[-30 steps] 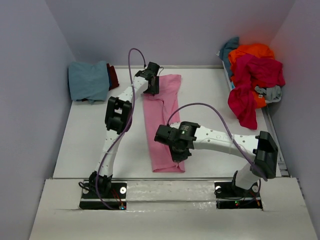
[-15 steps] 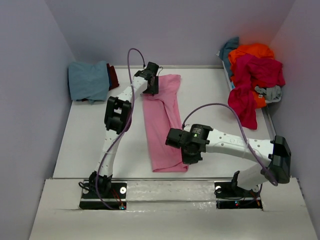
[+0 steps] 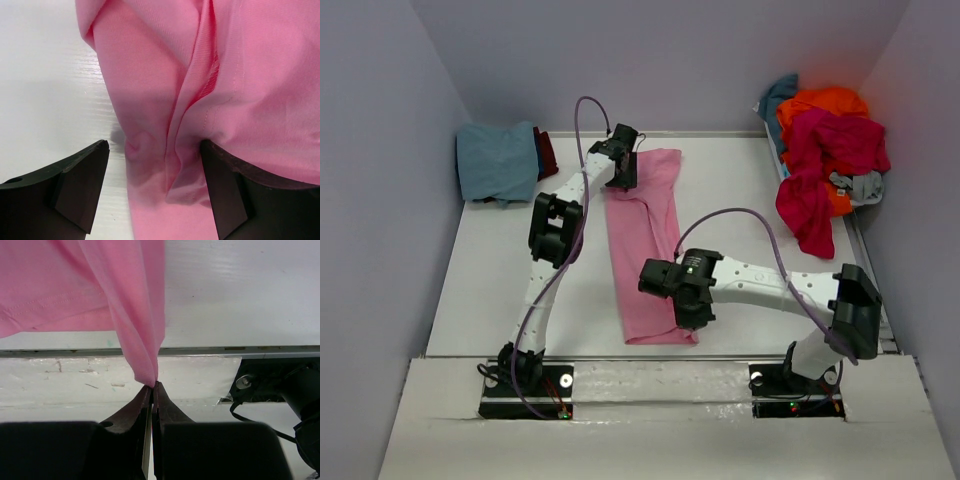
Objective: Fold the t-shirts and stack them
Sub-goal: Fold the tshirt
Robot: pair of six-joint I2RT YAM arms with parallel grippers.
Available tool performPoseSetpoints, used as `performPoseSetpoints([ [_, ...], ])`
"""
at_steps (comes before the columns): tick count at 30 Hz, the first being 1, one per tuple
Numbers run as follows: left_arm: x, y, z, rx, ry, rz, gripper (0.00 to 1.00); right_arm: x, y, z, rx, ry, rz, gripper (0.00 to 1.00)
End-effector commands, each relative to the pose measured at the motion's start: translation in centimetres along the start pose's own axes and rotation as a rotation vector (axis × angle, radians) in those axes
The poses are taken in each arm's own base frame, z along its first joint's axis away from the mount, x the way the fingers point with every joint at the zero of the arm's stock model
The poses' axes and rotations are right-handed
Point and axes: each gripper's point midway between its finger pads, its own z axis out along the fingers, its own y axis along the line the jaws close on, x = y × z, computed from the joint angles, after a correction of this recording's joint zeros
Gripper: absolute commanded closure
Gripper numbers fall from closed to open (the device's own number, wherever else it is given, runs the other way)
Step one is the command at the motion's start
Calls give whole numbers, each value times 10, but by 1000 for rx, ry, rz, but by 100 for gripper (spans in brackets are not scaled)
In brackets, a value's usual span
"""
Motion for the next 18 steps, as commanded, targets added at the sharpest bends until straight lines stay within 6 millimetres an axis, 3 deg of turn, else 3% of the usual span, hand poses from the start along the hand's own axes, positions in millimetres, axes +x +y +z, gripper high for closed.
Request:
performPoseSetpoints([
  [1,60,46,17,-140,201,85,15,-6,30,1,-71,5,-81,93],
  [10,60,45,17,-137,202,84,15,-12,62,7,-135,19,-186,93],
  [18,59,49,20,-138,205,77,15,-3,81,11,-205,59,-276,93],
])
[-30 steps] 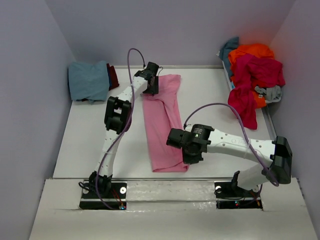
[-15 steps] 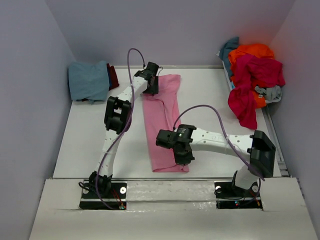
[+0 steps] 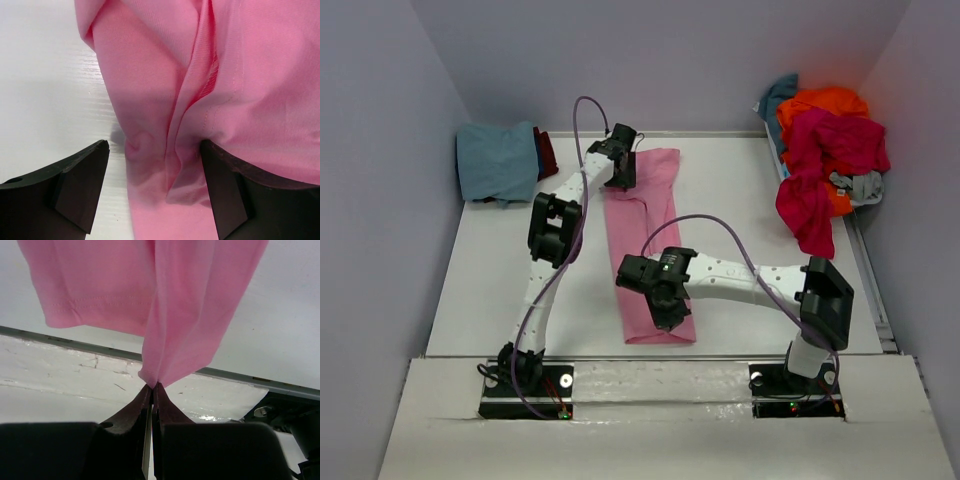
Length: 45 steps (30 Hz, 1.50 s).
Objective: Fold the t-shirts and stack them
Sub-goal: Fold the tshirt
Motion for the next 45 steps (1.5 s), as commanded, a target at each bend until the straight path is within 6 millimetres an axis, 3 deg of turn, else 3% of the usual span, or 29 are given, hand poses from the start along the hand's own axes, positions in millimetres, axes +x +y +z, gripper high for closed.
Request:
performPoseSetpoints([
  [1,59,46,20,-137,203,82,15,-3,27,-3,-104,0,-75,93],
  [5,60,46,20,-136,206,83,15,5,28,14,-76,61,-104,92],
  [9,61,47,19,-137,209,84,15,7,31,20,-79,82,-124,85],
  [10,62,47,19,-138,210,84,15,7,31,20,-79,79,-124,73],
  [15,60,47,18,-134,205,82,15,-1,26,12,-63,34,-106,43],
  [19,55,47,14,-136,193,76,15,-7,21,4,-49,-8,-82,34],
  [25,43,50,2,-144,156,62,14,-24,13,-12,-41,-120,-33,27],
  [30,20,56,-23,-156,84,38,14,-44,1,-33,-25,-258,40,21],
  [38,-12,57,-67,-125,-32,19,10,-52,-4,-28,-4,-287,60,20],
  [43,-18,41,-64,-77,-26,32,10,-52,-5,-29,-1,-287,55,20],
  [45,-10,39,-51,-80,4,42,11,-49,-8,-32,-10,-288,59,20],
])
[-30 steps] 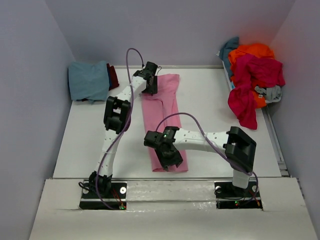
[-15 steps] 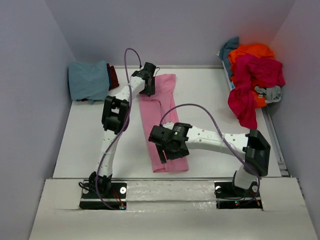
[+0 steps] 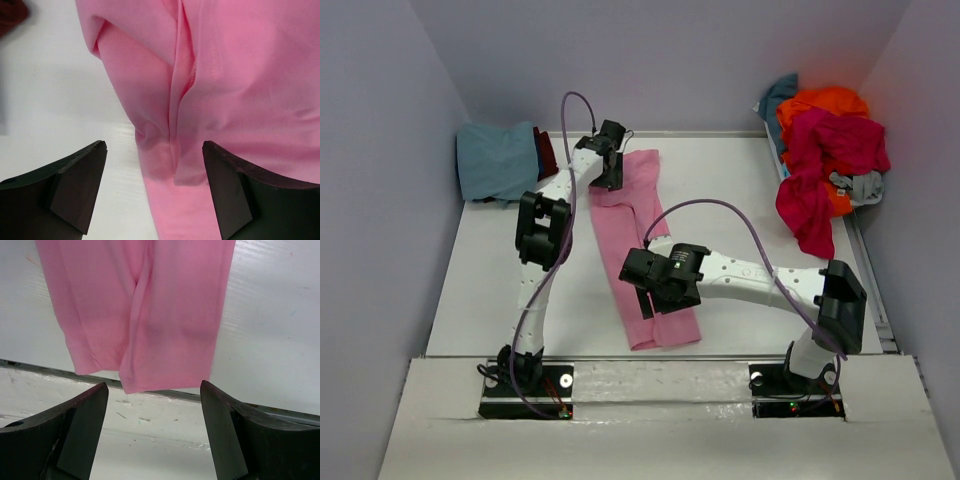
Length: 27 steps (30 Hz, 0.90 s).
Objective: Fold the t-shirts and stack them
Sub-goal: Fold the tshirt
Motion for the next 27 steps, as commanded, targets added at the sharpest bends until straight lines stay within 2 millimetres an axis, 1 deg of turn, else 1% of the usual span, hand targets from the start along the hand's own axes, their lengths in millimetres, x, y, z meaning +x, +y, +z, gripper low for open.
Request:
performPoseSetpoints([
  [1,-17,-8,-18,25,-37,16,11,-11,-2,-13,-23,-63,33,20],
  [2,-9,-11,-9,24,-12,29,11,-9,-6,-15,-22,-60,40,20],
  [4,-7,-12,-3,16,4,34,11,-7,-9,-18,-21,-55,44,20],
  [5,0,-19,5,13,18,53,11,-7,-9,-19,-22,-56,52,20],
  [6,2,-20,8,11,27,57,11,-7,-11,-21,-23,-56,55,20],
  [7,2,-21,9,10,29,56,11,-7,-13,-23,-26,-60,59,20],
  [9,1,-29,6,7,22,67,11,-7,-16,-26,-21,-67,76,20],
  [10,4,-26,5,-5,27,69,11,-7,-19,-27,-15,-76,86,20],
  [13,5,-20,-7,-33,20,59,10,-9,-27,-21,26,-86,125,20],
  [14,15,-15,-5,-56,43,67,10,-10,-34,-15,60,-75,144,20],
  [15,23,-10,-10,-65,54,63,10,-13,-36,-11,64,-75,158,20],
  [16,26,-7,-13,-68,53,61,10,-16,-37,-8,69,-77,168,20],
  [17,20,-2,-27,-58,26,48,10,-21,-42,-4,75,-78,191,20],
  [18,22,0,-30,-57,20,47,10,-24,-44,-2,70,-80,191,20],
  [19,28,2,-31,-59,28,49,10,-29,-43,1,58,-85,204,21],
  [20,25,5,-41,-51,14,42,10,-32,-52,7,72,-79,205,20],
  [21,24,8,-45,-56,9,38,10,-35,-54,11,69,-77,209,21],
  [23,24,12,-52,-61,-5,25,10,-37,-54,20,51,-57,213,21],
  [24,17,14,-65,-43,-31,11,10,-35,-56,25,54,-45,195,21],
  [25,16,16,-69,-41,-38,8,10,-37,-55,30,44,-44,199,21],
  [26,12,18,-76,-41,-53,1,10,-35,-54,34,41,-36,180,21],
  [27,12,18,-77,-39,-52,3,10,-35,-55,38,40,-28,181,21],
])
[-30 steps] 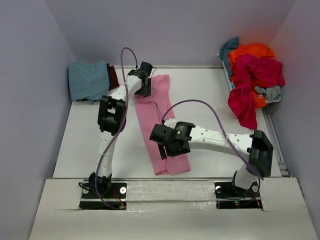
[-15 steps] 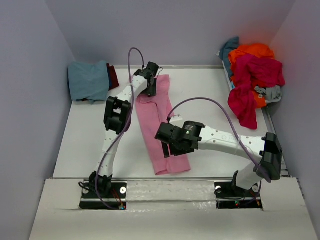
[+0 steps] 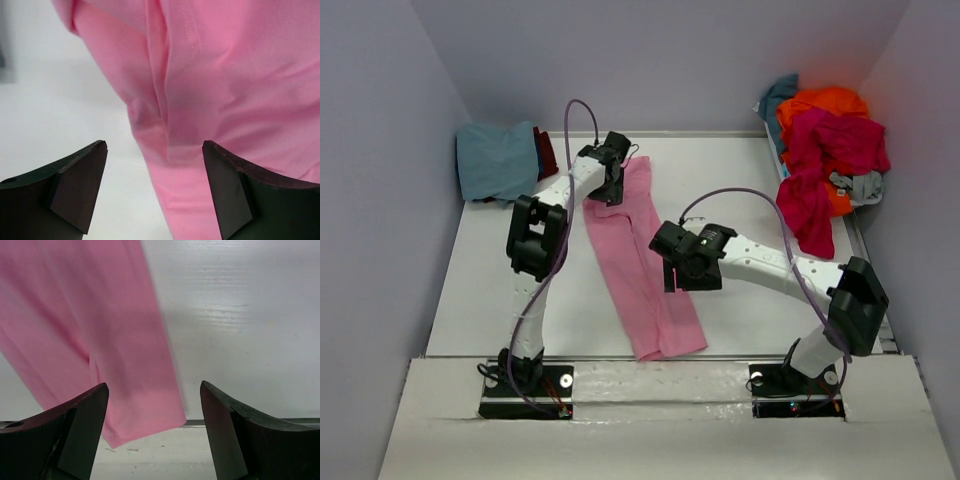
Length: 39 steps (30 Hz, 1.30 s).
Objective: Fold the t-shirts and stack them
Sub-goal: Fold the tshirt
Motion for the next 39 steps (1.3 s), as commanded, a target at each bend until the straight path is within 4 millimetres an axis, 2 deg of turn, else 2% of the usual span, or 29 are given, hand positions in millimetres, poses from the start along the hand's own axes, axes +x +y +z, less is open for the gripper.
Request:
performPoseSetpoints([
  [1,-28,19,-49,4,-110,-56,10,1,14,22,-42,16,-45,21],
  [4,-30,18,-45,-9,-91,-38,9,1,20,26,-55,25,-58,21],
  [5,-27,16,-37,-19,-74,-31,9,1,20,25,-59,23,-58,21],
  [7,-25,15,-35,-24,-59,-31,10,-2,23,21,-78,16,-58,21],
  [10,-26,16,-38,-25,-60,-45,10,-8,25,10,-110,-5,-56,21],
  [13,-22,19,-49,-6,-67,-63,10,-6,22,15,-97,9,-69,22],
  [14,-11,17,-47,9,-39,-66,10,-5,20,18,-83,15,-75,22],
  [16,-4,18,-57,41,-36,-78,10,-9,13,27,-55,25,-64,23],
  [18,14,18,-62,74,-18,-93,10,-17,14,31,-62,21,-55,23],
  [20,32,17,-64,108,1,-101,10,-33,17,32,-77,1,-27,24],
  [23,43,17,-65,101,20,-90,10,-57,21,36,-94,-22,9,25],
  [25,39,20,-71,101,0,-96,10,-79,16,42,-91,-32,36,27],
  [26,33,20,-74,102,-17,-95,10,-97,24,42,-104,-53,33,28],
  [28,26,19,-73,95,-16,-94,10,-120,29,42,-113,-79,35,29],
  [29,12,18,-80,100,-38,-101,10,-142,34,43,-119,-103,42,29],
  [31,7,14,-73,91,-23,-91,10,-160,35,47,-103,-103,28,29],
  [32,-4,10,-73,96,-37,-99,10,-184,40,54,-110,-119,48,30],
  [35,-17,9,-70,97,-41,-105,10,-207,44,67,-135,-99,51,32],
  [36,-14,4,-61,94,-20,-99,10,-227,45,75,-145,-109,69,33],
  [39,-19,-2,-46,135,7,-127,10,-240,44,93,-189,-68,90,34],
])
